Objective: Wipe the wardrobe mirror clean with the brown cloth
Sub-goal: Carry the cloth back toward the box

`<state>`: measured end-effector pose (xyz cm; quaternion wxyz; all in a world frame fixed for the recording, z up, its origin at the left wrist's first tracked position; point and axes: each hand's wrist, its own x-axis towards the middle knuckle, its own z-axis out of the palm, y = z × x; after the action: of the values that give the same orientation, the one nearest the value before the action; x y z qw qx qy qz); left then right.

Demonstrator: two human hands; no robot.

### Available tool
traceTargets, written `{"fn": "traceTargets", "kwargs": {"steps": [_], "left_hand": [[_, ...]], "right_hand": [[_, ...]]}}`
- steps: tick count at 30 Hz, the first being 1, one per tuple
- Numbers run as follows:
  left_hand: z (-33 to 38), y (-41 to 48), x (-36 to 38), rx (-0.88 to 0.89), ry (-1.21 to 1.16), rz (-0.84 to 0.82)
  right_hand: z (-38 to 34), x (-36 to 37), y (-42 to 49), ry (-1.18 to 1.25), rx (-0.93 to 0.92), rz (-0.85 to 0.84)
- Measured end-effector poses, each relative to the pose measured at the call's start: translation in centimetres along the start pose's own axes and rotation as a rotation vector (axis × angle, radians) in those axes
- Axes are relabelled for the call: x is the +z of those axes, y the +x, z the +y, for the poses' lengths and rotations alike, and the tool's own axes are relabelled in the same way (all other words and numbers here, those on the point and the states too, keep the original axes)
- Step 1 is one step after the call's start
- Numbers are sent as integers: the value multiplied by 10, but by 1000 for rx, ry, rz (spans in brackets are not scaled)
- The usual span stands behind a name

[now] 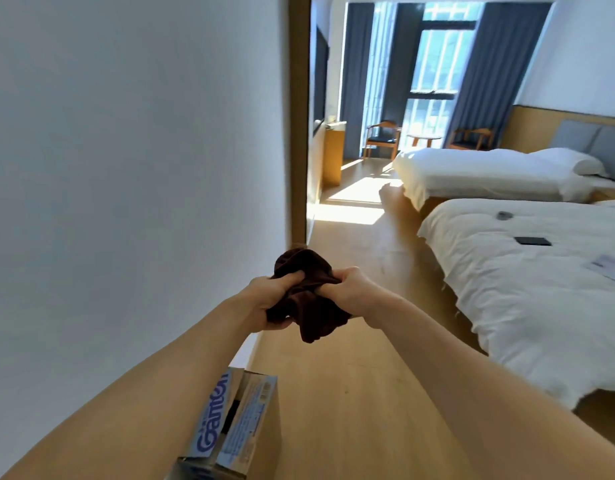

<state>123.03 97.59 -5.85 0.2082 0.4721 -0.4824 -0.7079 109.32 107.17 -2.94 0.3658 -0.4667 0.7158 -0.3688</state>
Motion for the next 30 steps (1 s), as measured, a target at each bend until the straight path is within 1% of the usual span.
{"fn": "traceTargets", "kwargs": {"steps": [5, 13, 23, 30], "left_hand": [[-14, 46, -22, -30, -38, 113], [-70, 94, -76, -171, -53, 289], [-153, 158, -142, -353, -108, 355], [-210, 196, -172, -458, -114, 403]], "right_hand": [[18, 17, 65, -18, 24, -134], [55, 88, 128, -11, 107, -343], [117, 186, 181, 8, 264, -451], [170, 250, 209, -22, 379, -462]]}}
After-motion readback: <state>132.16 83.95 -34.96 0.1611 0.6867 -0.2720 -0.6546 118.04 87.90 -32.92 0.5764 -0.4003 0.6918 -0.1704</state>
